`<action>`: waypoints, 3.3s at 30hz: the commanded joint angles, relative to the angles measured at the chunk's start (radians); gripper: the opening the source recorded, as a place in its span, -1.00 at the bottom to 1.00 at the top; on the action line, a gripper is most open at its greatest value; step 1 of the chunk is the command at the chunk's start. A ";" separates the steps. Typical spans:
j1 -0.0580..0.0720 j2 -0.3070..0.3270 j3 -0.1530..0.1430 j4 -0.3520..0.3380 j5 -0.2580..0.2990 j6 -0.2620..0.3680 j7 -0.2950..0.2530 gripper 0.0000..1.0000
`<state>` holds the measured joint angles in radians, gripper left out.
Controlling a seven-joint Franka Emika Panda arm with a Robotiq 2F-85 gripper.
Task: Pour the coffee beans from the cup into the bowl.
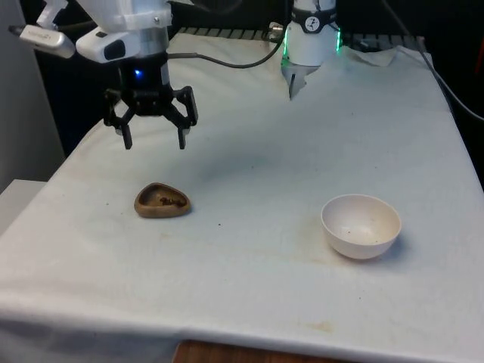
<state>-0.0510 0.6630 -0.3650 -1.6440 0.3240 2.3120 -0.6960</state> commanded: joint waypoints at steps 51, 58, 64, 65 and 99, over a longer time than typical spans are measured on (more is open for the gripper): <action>-0.031 0.217 -0.064 0.246 0.233 -0.081 0.035 1.00; -0.025 0.229 -0.070 0.249 0.237 -0.076 0.057 1.00; -0.025 0.245 -0.069 0.259 0.237 -0.072 0.061 1.00; -0.026 0.250 -0.068 0.263 0.238 -0.073 0.060 1.00; -0.062 0.369 -0.114 0.404 0.374 -0.159 0.023 1.00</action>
<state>-0.1070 1.0300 -0.4830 -1.2450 0.6970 2.1620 -0.6710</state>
